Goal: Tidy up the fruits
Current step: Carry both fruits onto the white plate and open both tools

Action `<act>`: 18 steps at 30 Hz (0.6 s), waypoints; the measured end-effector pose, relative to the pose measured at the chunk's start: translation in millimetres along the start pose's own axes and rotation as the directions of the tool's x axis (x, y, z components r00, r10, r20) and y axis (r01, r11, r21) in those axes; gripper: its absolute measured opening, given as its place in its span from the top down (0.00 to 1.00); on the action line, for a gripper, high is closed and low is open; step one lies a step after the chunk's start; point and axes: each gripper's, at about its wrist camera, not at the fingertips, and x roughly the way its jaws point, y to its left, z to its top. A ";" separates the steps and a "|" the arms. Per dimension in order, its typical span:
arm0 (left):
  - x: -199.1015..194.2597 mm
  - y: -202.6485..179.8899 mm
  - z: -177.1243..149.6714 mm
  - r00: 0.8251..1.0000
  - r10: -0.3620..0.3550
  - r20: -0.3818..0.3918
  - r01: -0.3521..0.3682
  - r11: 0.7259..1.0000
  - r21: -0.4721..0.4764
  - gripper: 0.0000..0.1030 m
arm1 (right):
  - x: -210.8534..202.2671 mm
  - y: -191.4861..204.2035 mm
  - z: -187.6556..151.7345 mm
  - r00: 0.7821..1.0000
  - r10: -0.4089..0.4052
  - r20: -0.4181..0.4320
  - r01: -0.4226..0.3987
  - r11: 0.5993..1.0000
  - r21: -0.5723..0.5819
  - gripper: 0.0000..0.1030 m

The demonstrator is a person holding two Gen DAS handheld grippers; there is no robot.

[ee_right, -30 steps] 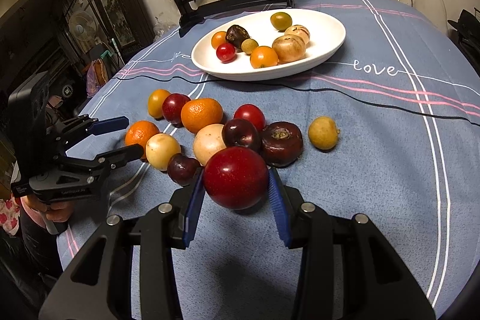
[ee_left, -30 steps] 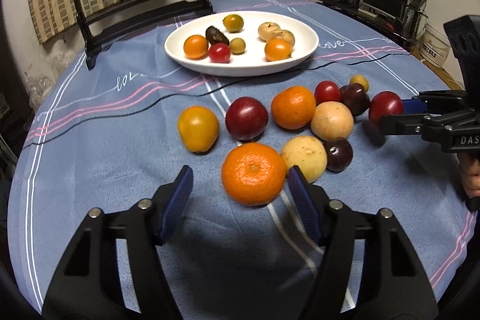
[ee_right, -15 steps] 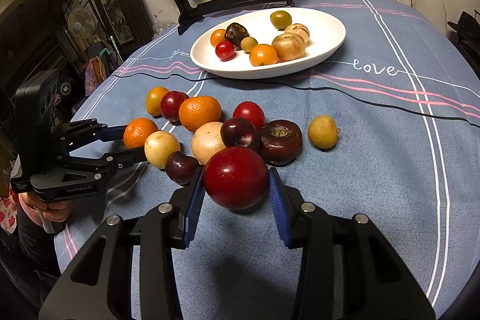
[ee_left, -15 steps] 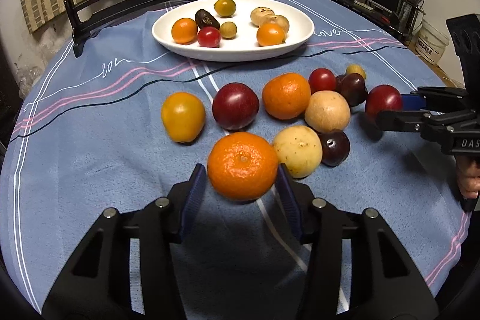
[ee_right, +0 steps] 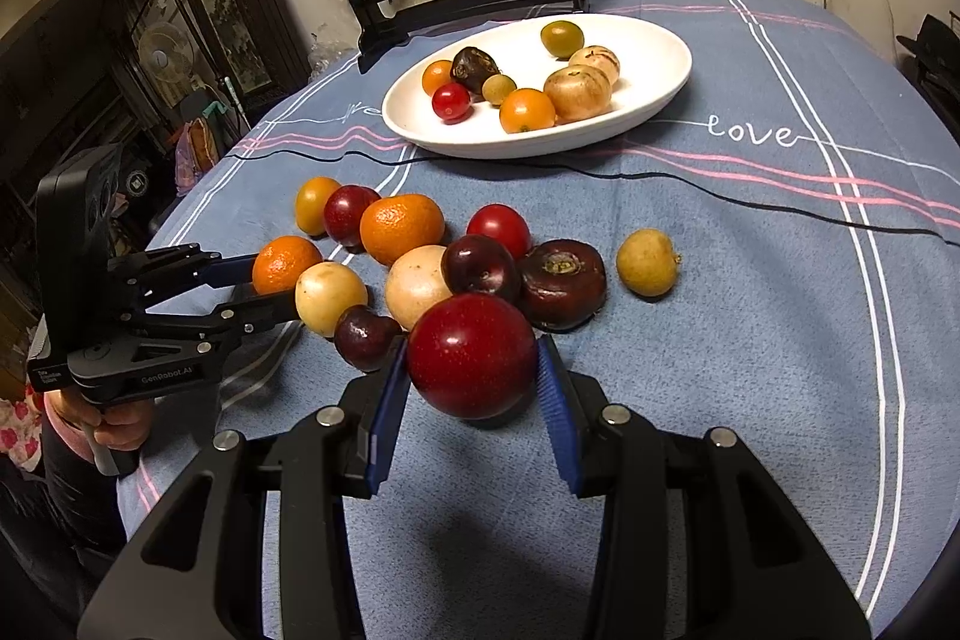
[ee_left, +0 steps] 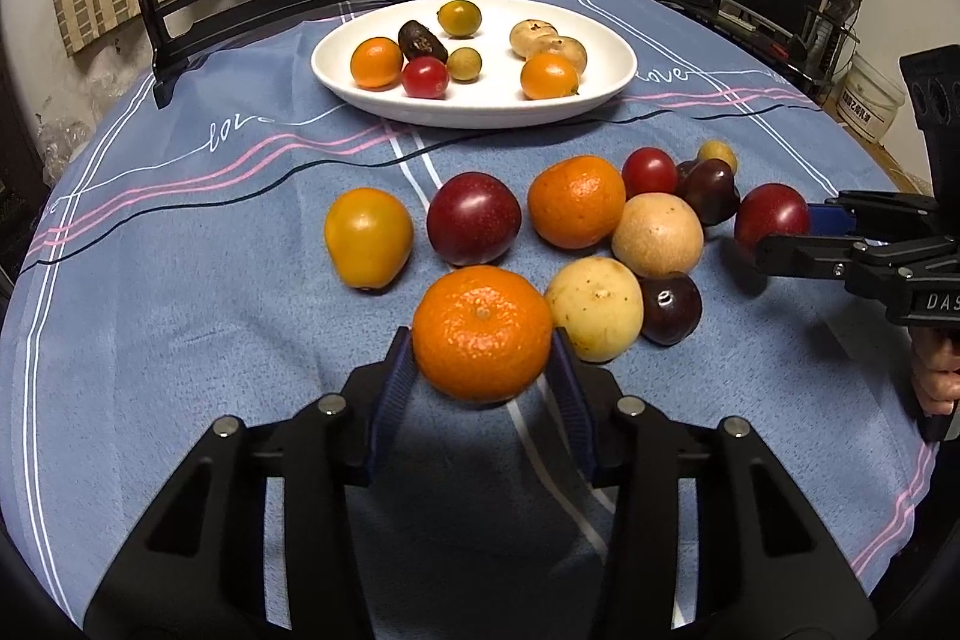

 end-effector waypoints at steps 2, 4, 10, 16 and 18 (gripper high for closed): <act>-2.7 -0.4 -0.4 1.000 0.006 0.013 -0.006 1.000 -0.005 0.55 | -2.0 -0.3 -0.1 1.000 0.009 0.006 -0.009 1.000 0.002 0.59; -5.4 -1.0 -1.0 1.000 0.009 0.027 -0.009 1.000 -0.006 0.55 | -4.5 -0.3 0.0 0.999 0.027 0.020 -0.027 1.000 0.003 0.59; -12.2 -2.9 -1.0 0.998 0.017 0.061 -0.017 1.000 -0.006 0.55 | -7.3 3.5 0.0 0.998 0.045 0.040 -0.045 0.999 -0.013 0.59; -17.2 -0.4 -1.2 0.996 0.021 0.084 -0.019 0.999 -0.026 0.55 | -8.2 7.4 2.1 0.995 0.087 0.056 -0.086 0.996 -0.026 0.59; -18.5 0.7 -0.8 0.996 0.027 0.090 -0.024 0.999 -0.033 0.55 | -9.9 7.3 3.4 0.992 0.107 0.065 -0.106 0.994 -0.021 0.59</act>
